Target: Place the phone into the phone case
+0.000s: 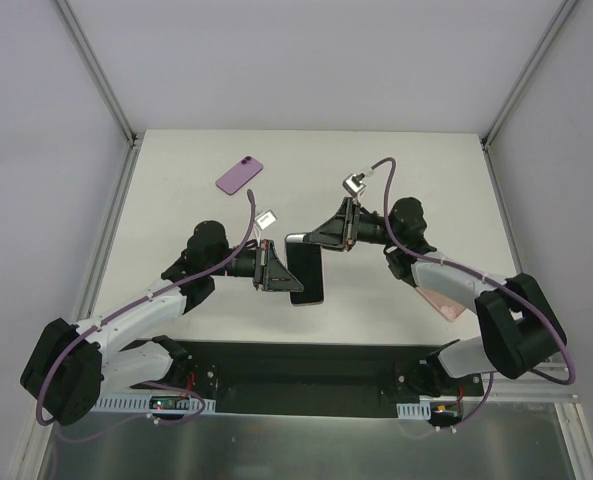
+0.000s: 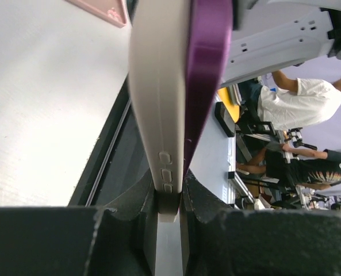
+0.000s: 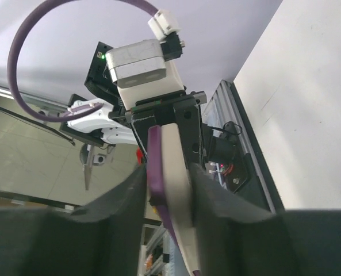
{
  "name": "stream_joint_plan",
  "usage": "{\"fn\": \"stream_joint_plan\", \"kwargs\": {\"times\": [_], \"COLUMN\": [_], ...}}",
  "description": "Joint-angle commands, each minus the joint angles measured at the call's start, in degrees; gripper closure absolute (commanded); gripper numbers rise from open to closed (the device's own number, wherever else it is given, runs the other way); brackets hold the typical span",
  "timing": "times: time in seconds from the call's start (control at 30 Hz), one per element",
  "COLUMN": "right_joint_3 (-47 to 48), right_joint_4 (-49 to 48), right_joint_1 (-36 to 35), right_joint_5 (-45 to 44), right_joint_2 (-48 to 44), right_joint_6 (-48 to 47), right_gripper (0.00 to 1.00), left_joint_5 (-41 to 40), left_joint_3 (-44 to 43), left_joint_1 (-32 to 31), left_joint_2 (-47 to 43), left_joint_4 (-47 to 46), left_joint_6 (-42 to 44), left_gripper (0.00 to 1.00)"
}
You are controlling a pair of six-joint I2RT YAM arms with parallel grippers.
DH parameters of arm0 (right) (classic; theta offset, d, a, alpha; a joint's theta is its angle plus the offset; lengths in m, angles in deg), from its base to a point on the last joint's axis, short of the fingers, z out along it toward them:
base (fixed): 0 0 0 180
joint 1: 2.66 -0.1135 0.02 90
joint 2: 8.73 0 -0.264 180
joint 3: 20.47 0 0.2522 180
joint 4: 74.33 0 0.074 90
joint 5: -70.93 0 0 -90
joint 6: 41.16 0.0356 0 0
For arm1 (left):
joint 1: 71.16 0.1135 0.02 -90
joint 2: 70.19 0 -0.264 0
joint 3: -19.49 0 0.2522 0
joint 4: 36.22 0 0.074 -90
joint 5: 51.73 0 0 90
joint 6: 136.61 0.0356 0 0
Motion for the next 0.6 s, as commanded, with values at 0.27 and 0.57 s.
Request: {"fn": "stream_joint_plan", "kwargs": {"times": [0.27, 0.57], "right_joint_3": [0.92, 0.04], "right_joint_4": [-27.76, -27.94], "right_joint_1": [0.77, 0.86], "right_joint_5": [1.72, 2.87], "right_joint_2": [5.14, 4.70], "right_joint_6": [13.86, 13.68], "right_gripper": [0.95, 0.97], "left_joint_5": [2.60, -0.47], "left_joint_3": [0.16, 0.95], "left_joint_1": [-0.19, 1.03], "left_joint_2": [1.08, 2.75], "left_joint_4": [-1.80, -5.66], "left_joint_6": [-1.39, -5.16], "left_gripper": [0.80, 0.69]}}
